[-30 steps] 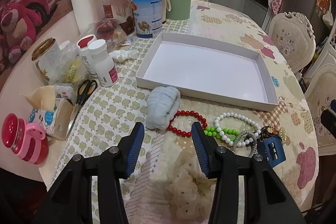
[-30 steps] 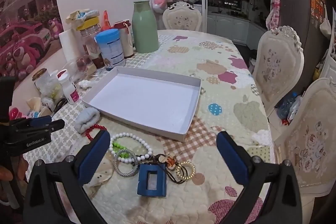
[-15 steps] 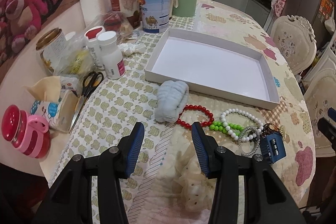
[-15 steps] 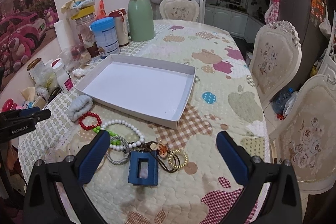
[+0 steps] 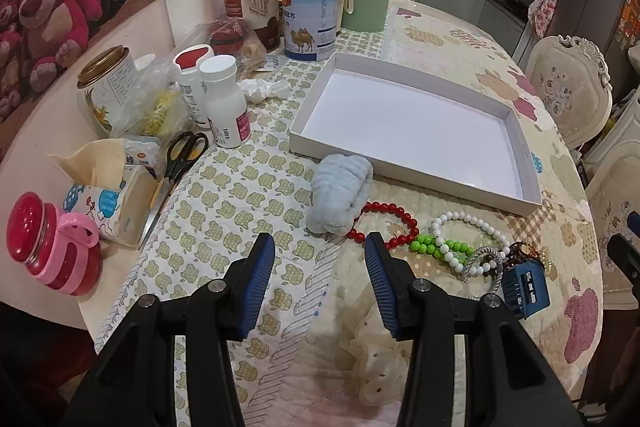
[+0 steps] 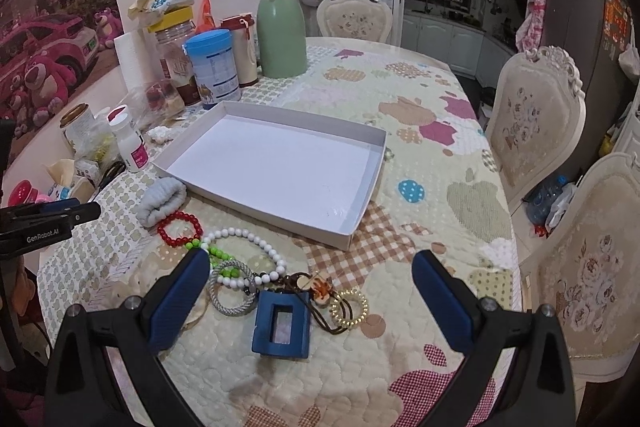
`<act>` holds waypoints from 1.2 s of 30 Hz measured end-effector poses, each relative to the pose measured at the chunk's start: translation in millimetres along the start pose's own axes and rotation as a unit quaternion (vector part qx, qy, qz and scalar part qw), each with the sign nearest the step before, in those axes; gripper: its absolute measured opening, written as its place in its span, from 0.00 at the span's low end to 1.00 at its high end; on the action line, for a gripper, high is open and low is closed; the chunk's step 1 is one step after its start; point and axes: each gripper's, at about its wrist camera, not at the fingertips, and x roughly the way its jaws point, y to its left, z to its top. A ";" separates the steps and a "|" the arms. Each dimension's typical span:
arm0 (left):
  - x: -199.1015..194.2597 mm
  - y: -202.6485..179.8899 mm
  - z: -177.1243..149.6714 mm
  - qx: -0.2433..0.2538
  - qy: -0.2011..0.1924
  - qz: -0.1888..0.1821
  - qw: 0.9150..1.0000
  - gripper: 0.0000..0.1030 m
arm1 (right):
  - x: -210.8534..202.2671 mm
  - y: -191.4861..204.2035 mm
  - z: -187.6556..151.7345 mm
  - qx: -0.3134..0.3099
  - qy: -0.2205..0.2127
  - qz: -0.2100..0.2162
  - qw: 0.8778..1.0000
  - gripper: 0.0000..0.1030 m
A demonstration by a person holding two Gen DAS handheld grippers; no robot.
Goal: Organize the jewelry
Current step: 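Move both grippers toward the light-blue scrunchie and grey braided hair tie, then close the left gripper on the light-blue scrunchie while the right gripper grasps the grey braided hair tie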
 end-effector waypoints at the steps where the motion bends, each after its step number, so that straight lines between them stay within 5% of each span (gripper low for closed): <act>1: -0.3 0.2 0.2 0.000 -0.001 0.000 1.000 0.36 | 0.6 -0.1 0.4 0.001 0.001 -0.001 1.000 0.99; 22: 12.8 1.4 2.5 -0.007 0.014 -0.004 1.000 0.36 | 18.5 8.3 -3.2 -0.010 0.021 0.020 1.000 0.99; 36: 36.0 7.2 10.7 -0.024 0.051 -0.046 0.997 0.36 | 61.7 34.1 -8.8 -0.059 0.065 0.068 0.994 0.94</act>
